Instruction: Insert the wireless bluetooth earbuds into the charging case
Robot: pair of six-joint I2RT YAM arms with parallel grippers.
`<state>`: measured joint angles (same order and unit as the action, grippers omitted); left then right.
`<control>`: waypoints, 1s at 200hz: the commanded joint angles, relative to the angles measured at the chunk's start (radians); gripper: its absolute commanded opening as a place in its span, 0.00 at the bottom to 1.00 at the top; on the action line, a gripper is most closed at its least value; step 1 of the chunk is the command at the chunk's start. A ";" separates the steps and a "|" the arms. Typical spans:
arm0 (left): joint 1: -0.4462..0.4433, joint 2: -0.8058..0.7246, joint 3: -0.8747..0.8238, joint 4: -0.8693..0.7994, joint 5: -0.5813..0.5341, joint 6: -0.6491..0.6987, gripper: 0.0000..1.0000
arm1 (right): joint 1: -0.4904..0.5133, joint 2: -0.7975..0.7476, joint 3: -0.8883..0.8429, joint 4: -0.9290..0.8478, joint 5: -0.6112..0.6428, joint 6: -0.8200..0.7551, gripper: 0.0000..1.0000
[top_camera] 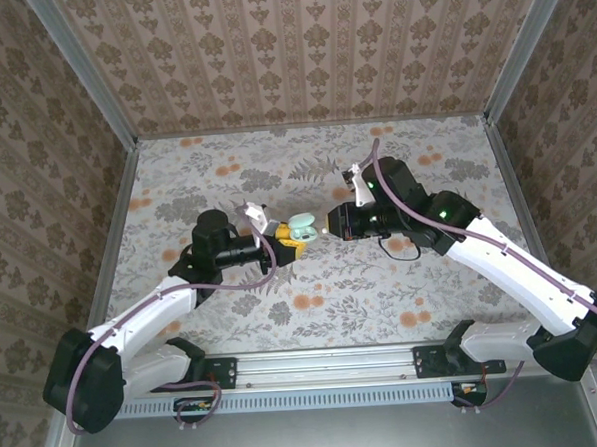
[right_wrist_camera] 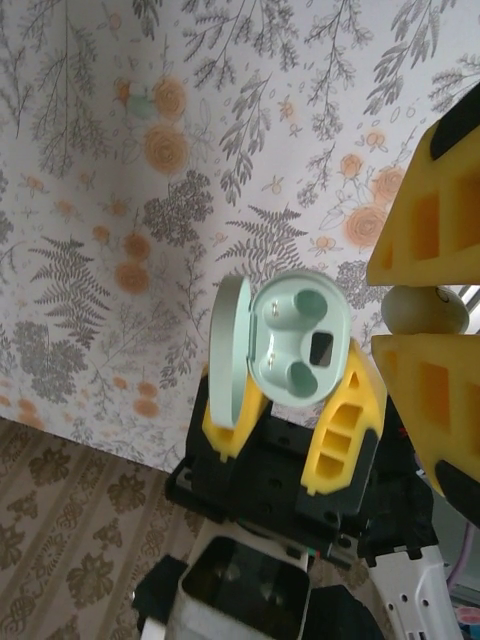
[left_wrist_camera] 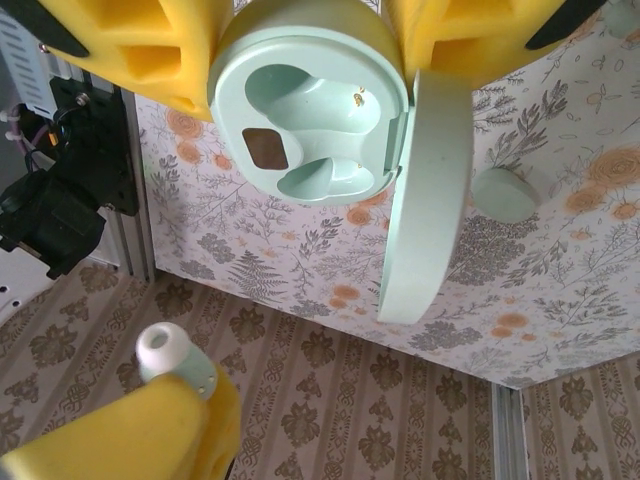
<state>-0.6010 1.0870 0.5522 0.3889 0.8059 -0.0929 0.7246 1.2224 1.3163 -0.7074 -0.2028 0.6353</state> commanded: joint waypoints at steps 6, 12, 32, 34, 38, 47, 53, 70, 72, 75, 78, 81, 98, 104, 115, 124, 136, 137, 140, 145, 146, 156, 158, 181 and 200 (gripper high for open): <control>-0.011 -0.024 0.033 -0.009 -0.010 0.035 0.19 | 0.047 0.039 0.060 0.006 0.052 0.011 0.14; -0.012 -0.026 0.032 -0.009 -0.012 0.035 0.19 | 0.058 0.048 0.074 -0.003 0.062 0.008 0.14; -0.018 -0.036 0.031 -0.009 -0.018 0.035 0.19 | 0.087 0.075 0.108 -0.022 0.090 -0.002 0.14; -0.019 -0.036 0.031 -0.008 -0.018 0.035 0.20 | 0.089 0.077 0.110 -0.022 0.091 -0.003 0.14; -0.019 -0.038 0.031 -0.009 -0.019 0.035 0.20 | 0.093 0.082 0.113 -0.024 0.094 -0.003 0.14; -0.021 -0.042 0.031 -0.010 -0.020 0.037 0.20 | 0.100 0.092 0.118 -0.027 0.098 -0.006 0.14; -0.023 -0.044 0.031 -0.011 -0.023 0.037 0.20 | 0.103 0.099 0.118 -0.026 0.100 -0.006 0.14; -0.025 -0.047 0.034 -0.017 -0.025 0.039 0.19 | 0.110 0.116 0.122 -0.027 0.102 -0.004 0.14; -0.025 -0.048 0.034 -0.019 -0.024 0.040 0.19 | 0.111 0.118 0.124 -0.027 0.102 -0.004 0.14; -0.025 -0.048 0.035 -0.020 -0.024 0.040 0.20 | 0.110 0.121 0.124 -0.026 0.102 -0.004 0.14; -0.025 -0.048 0.035 -0.021 -0.024 0.041 0.19 | 0.111 0.123 0.125 -0.026 0.102 -0.005 0.14; -0.026 -0.049 0.036 -0.025 -0.023 0.043 0.20 | 0.111 0.126 0.126 -0.025 0.103 -0.006 0.14; -0.026 -0.052 0.040 -0.032 -0.022 0.045 0.20 | 0.114 0.139 0.134 -0.025 0.108 -0.006 0.14; -0.026 -0.053 0.041 -0.034 -0.022 0.046 0.20 | 0.115 0.144 0.136 -0.027 0.111 -0.006 0.14; -0.027 -0.054 0.043 -0.034 -0.022 0.045 0.20 | 0.116 0.149 0.139 -0.027 0.116 -0.008 0.14; -0.029 -0.055 0.044 -0.036 -0.022 0.046 0.19 | 0.116 0.156 0.142 -0.025 0.119 -0.009 0.14; -0.032 -0.053 0.046 -0.037 -0.024 0.047 0.20 | 0.118 0.163 0.146 -0.023 0.121 -0.009 0.14; -0.031 -0.053 0.046 -0.038 -0.025 0.047 0.20 | 0.118 0.163 0.146 -0.023 0.121 -0.009 0.14; -0.032 -0.053 0.046 -0.037 -0.025 0.048 0.20 | 0.118 0.163 0.147 -0.023 0.121 -0.009 0.14; -0.033 -0.052 0.047 -0.038 -0.026 0.047 0.19 | 0.118 0.163 0.149 -0.022 0.121 -0.011 0.14; -0.033 -0.053 0.046 -0.038 -0.026 0.048 0.20 | 0.118 0.163 0.149 -0.022 0.121 -0.011 0.14; -0.034 -0.051 0.047 -0.038 -0.028 0.050 0.19 | 0.118 0.163 0.153 -0.021 0.121 -0.010 0.14; -0.035 -0.051 0.048 -0.038 -0.027 0.049 0.20 | 0.119 0.163 0.155 -0.021 0.121 -0.010 0.14; -0.038 -0.047 0.050 -0.038 -0.029 0.050 0.20 | 0.122 0.195 0.160 -0.018 0.120 -0.011 0.14; -0.040 -0.046 0.052 -0.035 -0.030 0.051 0.20 | 0.123 0.202 0.162 -0.019 0.123 -0.014 0.14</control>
<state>-0.6334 1.0515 0.5648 0.3447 0.7765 -0.0666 0.8383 1.3991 1.4551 -0.7136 -0.1036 0.6312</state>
